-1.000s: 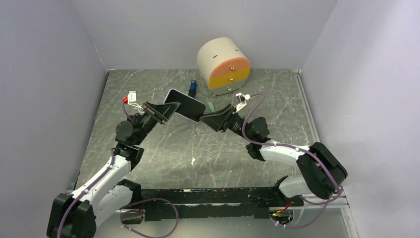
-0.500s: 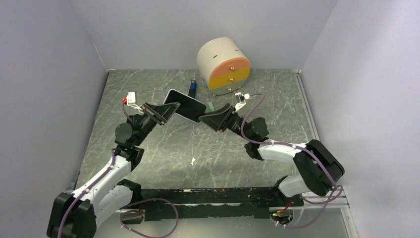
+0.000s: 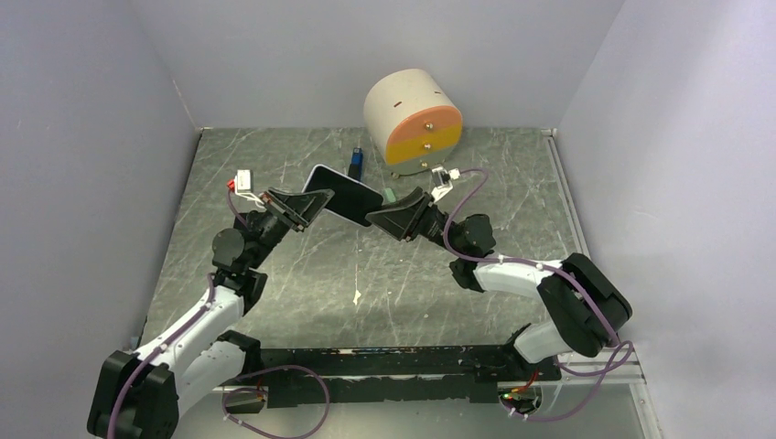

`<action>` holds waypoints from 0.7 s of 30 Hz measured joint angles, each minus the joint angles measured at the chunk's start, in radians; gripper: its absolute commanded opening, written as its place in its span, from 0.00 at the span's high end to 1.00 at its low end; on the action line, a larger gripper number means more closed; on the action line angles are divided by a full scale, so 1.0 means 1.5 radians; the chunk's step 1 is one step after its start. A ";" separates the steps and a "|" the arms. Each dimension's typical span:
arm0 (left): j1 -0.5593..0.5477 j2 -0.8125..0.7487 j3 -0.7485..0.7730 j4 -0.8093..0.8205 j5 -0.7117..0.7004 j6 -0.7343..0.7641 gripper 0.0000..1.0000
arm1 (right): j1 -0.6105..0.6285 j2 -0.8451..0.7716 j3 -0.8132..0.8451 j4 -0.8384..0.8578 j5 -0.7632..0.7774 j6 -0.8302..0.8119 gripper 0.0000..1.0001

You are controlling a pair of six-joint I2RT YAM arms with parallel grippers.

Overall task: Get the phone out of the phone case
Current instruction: Remove the phone case from the phone.

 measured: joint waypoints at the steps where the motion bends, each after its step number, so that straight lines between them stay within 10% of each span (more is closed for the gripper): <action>1: -0.001 0.004 0.000 0.006 0.001 -0.002 0.97 | -0.001 0.001 0.004 -0.001 -0.002 0.000 0.54; 16: -0.037 0.051 0.013 0.046 0.007 0.032 0.97 | -0.011 0.014 0.026 -0.020 -0.017 0.013 0.83; 21: -0.039 0.042 0.015 0.033 0.008 0.051 0.73 | -0.013 0.014 0.026 -0.019 -0.022 0.036 1.00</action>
